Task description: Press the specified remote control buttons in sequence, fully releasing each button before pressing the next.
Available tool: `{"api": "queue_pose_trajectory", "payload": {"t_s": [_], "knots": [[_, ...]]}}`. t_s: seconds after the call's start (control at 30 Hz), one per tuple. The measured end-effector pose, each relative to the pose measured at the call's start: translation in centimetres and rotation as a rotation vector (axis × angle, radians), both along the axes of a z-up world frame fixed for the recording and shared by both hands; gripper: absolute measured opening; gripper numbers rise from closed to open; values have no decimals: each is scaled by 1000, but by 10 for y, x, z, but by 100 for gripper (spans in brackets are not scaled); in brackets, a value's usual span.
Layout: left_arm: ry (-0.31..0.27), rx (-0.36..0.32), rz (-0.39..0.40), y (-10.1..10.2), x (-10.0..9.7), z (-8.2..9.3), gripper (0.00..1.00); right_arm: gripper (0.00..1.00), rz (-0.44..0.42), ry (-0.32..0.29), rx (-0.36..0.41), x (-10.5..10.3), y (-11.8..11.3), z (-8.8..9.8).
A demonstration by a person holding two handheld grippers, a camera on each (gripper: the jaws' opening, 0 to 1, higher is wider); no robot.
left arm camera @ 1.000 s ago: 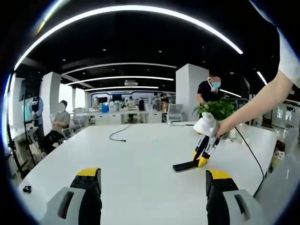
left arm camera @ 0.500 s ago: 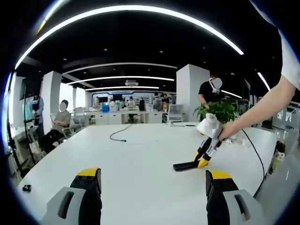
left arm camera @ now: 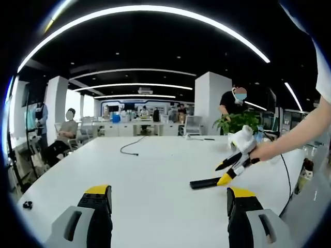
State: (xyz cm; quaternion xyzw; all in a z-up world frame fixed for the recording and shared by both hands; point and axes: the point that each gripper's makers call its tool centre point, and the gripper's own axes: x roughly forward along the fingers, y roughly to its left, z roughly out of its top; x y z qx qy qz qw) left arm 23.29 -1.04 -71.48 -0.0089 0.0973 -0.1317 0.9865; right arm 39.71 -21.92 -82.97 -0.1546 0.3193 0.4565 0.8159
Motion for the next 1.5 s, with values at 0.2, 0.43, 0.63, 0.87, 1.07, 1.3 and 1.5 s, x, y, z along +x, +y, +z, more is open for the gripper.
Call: {"api": "queue_pose_trajectory", "payload": {"t_s": [0.2, 0.43, 0.63, 0.87, 1.07, 1.3, 1.5], "knots": [[-6, -5, -4, -1, 0, 2, 96, 70, -73, -147, 118, 1, -7, 39], [-18, -14, -19, -4, -1, 5, 96, 85, -171, -250, 168, -11, -15, 72], [-25, -19, -27, -5, -2, 6, 96, 94, -227, -274, 258, -22, -18, 97], [-30, -32, -38, -7, -2, 8, 96, 99, -240, -309, 264, -41, -21, 111], [-31, -33, -46, -8, -3, 7, 96, 99, -258, -330, 273, -55, -26, 121], [-27, -31, -49, -8, -4, 6, 96, 99, -321, -332, 325, -66, -37, 135], [-26, -29, -50, -9, -5, 6, 96, 99, -352, -340, 348, -82, -45, 142]]}}
